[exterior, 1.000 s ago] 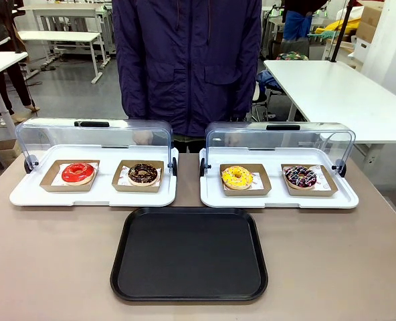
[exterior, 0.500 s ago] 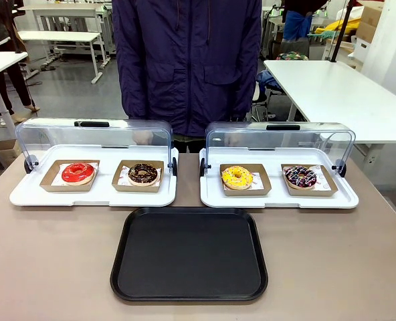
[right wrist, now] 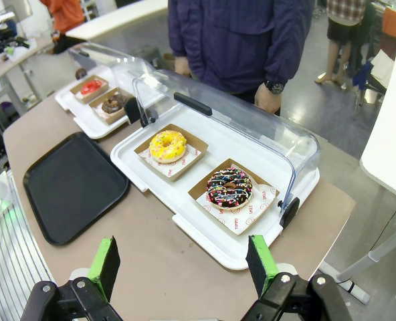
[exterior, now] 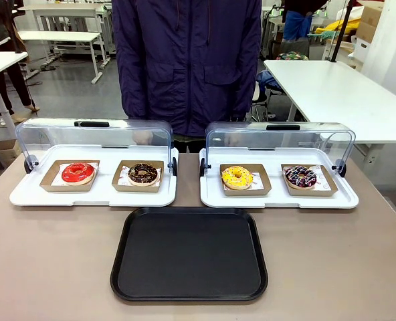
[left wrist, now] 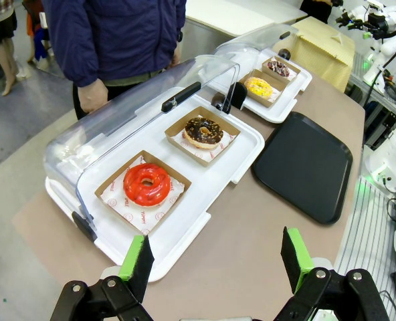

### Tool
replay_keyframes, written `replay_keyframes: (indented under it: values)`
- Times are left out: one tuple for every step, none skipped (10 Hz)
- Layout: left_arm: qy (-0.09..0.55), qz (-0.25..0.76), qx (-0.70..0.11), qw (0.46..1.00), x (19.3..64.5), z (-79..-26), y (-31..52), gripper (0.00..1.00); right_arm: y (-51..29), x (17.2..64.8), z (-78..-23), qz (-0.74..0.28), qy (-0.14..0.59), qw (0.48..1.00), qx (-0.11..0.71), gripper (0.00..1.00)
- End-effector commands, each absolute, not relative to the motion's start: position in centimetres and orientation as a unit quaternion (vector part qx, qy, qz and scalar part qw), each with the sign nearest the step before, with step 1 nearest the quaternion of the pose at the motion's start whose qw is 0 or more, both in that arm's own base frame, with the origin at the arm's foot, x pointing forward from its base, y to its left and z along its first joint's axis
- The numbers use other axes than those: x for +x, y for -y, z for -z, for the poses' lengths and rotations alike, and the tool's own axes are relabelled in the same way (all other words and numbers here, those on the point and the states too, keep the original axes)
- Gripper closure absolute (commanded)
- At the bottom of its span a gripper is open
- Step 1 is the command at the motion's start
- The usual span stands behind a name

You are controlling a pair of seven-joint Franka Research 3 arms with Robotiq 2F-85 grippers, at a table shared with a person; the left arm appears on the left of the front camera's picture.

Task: Move the third donut from the left to the tray.
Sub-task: Pick up the Paper togo box containing the Donut indicated by the person and place it on the Handle tray.

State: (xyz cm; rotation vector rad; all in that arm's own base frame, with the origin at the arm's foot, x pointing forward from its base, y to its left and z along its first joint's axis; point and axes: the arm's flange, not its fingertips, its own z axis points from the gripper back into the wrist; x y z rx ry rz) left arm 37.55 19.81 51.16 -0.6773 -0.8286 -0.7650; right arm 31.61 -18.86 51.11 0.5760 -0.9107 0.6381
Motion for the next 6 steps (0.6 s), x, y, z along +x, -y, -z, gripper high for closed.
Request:
replay_keyframes:
  values:
    - [0.389,0.36,-0.317,0.786,37.48,-51.33,-19.71,0.0,18.96,31.93,-51.36,-0.305,0.441,0.8,0.271,0.0]
    - [0.389,0.36,-0.317,0.786,37.48,-51.33,-19.71,0.0,18.96,31.93,-51.36,-0.305,0.441,0.8,0.271,0.0]
    - [0.389,0.36,-0.317,0.786,37.48,-51.33,-19.71,0.0,18.96,31.93,-51.36,-0.305,0.441,0.8,0.271,0.0]
    - [0.389,0.36,-0.317,0.786,37.48,-51.33,-19.71,0.0,18.96,31.93,-51.36,-0.305,0.441,0.8,0.271,0.0]
    - [0.389,0.36,-0.317,0.786,37.48,-51.33,-19.71,0.0,18.96,31.93,-51.36,-0.305,0.441,0.8,0.271,0.0]
    - [0.389,0.36,-0.317,0.786,37.48,-51.33,-19.71,0.0,18.96,31.93,-51.36,-0.305,0.441,0.8,0.271,0.0]
